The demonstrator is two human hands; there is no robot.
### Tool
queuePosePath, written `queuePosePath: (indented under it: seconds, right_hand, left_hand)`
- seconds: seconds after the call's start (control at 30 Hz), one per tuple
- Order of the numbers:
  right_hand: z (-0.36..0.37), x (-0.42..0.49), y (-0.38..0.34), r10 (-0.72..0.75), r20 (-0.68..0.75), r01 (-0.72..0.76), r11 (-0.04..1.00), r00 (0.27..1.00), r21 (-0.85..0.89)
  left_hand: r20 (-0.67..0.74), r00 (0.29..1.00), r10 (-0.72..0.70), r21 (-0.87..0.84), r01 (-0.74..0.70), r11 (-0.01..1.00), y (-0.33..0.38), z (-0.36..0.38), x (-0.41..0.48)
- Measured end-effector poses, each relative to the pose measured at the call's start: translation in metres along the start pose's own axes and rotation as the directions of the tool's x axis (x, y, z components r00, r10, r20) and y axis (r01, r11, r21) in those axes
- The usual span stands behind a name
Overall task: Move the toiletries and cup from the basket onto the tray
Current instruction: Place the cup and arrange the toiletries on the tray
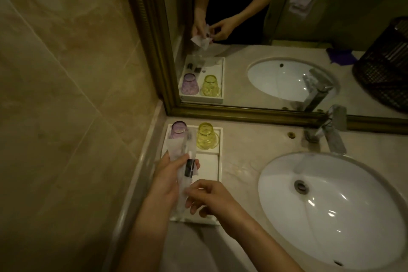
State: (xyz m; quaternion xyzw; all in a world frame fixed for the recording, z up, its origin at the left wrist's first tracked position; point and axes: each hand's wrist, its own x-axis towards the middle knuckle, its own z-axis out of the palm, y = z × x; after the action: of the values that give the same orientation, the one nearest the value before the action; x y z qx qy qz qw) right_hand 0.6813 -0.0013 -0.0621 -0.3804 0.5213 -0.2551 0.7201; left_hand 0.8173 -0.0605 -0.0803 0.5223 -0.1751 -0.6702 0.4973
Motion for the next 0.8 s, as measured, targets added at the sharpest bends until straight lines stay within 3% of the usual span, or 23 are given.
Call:
queuePosePath:
  seconds: [0.17, 0.3, 0.37, 0.43, 0.5, 0.7, 0.8]
  right_hand:
    - [0.002, 0.003, 0.008, 0.018, -0.030, -0.018, 1.000, 0.999, -0.016]
    - [-0.002, 0.001, 0.012, -0.143, -0.093, 0.146, 0.989, 0.985, 0.027]
    - [-0.010, 0.003, 0.021, -0.170, -0.213, 0.160, 0.985, 0.962, -0.064]
    - [-0.021, 0.010, 0.037, -0.163, -0.299, 0.085, 0.963, 0.940, -0.257]
    - [-0.026, 0.025, 0.054, -0.107, -0.277, -0.022, 0.905, 0.955, -0.424]
    - [-0.010, 0.080, 0.081, 0.010, -0.205, -0.148, 0.725, 0.979, -0.673]
    - [-0.005, 0.079, 0.078, -0.066, -0.204, -0.112, 0.652, 0.977, -0.750]
  left_hand:
    - [-0.014, 1.000, 0.019, 0.078, -0.017, 0.997, -0.010, 0.008, -0.003]
    - [-0.147, 0.988, -0.039, -0.094, 0.026, 0.995, -0.013, 0.003, 0.001]
    - [-0.235, 0.971, -0.037, -0.188, -0.008, 0.982, -0.010, -0.007, 0.006]
    - [-0.296, 0.955, -0.023, -0.223, -0.045, 0.974, -0.005, -0.019, 0.009]
    - [-0.320, 0.947, -0.041, -0.260, -0.046, 0.964, 0.000, -0.030, 0.011]
    - [-0.167, 0.983, -0.082, -0.252, 0.038, 0.967, -0.002, -0.032, 0.004]
    - [-0.081, 0.995, -0.063, -0.178, 0.047, 0.983, -0.004, -0.029, 0.001]
